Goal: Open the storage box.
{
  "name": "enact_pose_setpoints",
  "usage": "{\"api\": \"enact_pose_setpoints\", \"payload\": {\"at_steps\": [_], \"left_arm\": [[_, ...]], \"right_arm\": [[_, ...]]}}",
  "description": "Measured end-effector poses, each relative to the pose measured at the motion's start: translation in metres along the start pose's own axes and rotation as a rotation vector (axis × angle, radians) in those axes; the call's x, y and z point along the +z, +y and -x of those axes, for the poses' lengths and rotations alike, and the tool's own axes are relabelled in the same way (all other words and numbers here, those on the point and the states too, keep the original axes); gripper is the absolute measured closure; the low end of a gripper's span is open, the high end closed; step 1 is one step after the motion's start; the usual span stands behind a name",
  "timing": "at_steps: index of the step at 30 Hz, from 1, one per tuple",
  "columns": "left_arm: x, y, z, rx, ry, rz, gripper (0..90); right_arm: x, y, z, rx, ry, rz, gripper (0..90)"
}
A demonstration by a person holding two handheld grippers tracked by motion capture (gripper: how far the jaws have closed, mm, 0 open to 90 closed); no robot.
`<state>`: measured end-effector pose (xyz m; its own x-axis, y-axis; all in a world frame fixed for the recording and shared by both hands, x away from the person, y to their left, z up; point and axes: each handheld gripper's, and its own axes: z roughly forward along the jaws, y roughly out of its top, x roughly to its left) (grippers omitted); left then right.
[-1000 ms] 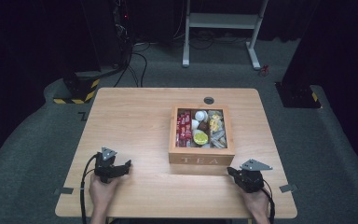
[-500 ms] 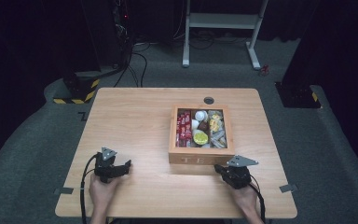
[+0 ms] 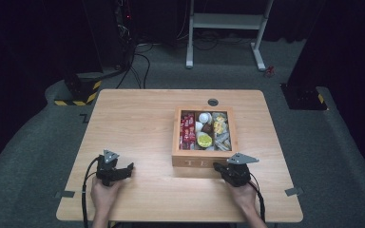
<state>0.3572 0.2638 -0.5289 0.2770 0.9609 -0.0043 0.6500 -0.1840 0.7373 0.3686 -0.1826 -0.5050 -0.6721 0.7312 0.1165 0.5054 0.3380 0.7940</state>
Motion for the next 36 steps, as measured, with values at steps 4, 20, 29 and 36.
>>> {"api": "enact_pose_setpoints", "payload": {"at_steps": [4,20,29,36], "left_arm": [[0.000,0.000,0.000,0.000,0.000,0.000,17.9],[0.000,0.000,0.000,0.000,0.000,0.000,17.9],[0.000,0.000,0.000,-0.001,0.000,0.000,18.0],[0.000,0.000,0.000,-0.001,0.001,0.000,18.0]], "right_arm": [[0.000,0.002,-0.002,-0.001,0.002,0.005,90.0],[-0.011,0.012,-0.007,0.036,0.007,0.082,90.0],[-0.013,0.014,-0.007,0.035,-0.007,0.090,90.0],[-0.019,0.016,-0.004,0.031,-0.041,0.108,90.0]]}}
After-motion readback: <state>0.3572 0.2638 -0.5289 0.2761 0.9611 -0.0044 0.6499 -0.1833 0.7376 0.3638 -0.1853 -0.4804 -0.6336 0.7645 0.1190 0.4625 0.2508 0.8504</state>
